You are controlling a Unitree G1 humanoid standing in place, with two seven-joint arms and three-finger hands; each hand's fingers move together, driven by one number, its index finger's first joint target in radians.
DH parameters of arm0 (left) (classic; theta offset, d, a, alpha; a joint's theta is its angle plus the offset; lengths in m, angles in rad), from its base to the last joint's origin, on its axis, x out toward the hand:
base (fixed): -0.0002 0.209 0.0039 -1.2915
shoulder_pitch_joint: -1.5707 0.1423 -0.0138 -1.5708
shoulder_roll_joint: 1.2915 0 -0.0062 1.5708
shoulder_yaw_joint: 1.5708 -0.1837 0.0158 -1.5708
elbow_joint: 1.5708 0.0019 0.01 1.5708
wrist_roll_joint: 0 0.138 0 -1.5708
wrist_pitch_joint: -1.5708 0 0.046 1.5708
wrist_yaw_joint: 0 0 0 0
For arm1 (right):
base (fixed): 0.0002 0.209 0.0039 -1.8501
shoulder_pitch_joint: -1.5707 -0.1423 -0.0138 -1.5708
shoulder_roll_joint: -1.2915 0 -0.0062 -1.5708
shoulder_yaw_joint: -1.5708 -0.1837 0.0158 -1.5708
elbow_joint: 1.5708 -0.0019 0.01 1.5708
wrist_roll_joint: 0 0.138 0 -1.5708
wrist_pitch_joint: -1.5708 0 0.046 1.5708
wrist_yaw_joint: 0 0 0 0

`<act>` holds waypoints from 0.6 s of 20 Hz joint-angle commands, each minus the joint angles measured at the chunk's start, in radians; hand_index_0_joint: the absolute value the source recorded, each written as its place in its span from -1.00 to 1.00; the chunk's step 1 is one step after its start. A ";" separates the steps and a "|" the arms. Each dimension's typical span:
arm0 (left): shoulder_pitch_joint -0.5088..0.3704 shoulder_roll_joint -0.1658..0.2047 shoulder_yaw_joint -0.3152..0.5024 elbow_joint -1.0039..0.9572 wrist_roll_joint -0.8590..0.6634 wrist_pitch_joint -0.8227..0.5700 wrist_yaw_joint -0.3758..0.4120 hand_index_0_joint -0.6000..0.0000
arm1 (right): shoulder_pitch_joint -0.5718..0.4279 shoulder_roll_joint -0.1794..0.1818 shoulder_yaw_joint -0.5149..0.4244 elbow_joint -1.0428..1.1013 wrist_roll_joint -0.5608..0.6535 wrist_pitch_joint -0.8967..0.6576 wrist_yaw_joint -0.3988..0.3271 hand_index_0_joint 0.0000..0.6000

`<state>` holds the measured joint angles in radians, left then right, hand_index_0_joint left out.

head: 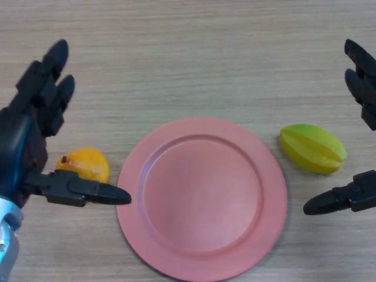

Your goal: Pick up the yellow starfruit and place it on the plate

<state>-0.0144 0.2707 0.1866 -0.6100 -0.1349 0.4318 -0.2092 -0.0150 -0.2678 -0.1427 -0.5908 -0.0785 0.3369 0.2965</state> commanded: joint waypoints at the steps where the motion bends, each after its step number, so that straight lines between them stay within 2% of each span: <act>1: -0.023 0.021 0.041 -0.075 -0.026 -0.073 0.002 1.00 | -0.028 -0.035 -0.071 -0.046 0.006 -0.158 -0.017 -1.00; 5: 0.003 0.006 0.041 -0.072 -0.035 -0.110 0.006 1.00 | -0.024 -0.032 -0.072 -0.045 0.001 -0.153 -0.034 -1.00; 7: -0.003 0.018 0.061 -0.079 -0.057 -0.092 -0.003 1.00 | -0.020 -0.029 -0.065 -0.049 -0.002 -0.153 -0.040 -1.00; 9: -0.012 0.027 0.090 -0.035 -0.036 -0.182 -0.012 1.00 | -0.019 -0.030 -0.066 -0.027 -0.006 -0.172 -0.038 -1.00; 12: -0.037 0.053 0.119 0.023 -0.057 -0.222 -0.002 1.00 | -0.036 -0.047 -0.082 0.068 -0.050 -0.256 -0.049 -1.00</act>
<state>-0.0220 0.2782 0.2503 -0.5415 -0.1509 0.3645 -0.2197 -0.0179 -0.2742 -0.1437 -0.4667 -0.1066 0.2182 0.2951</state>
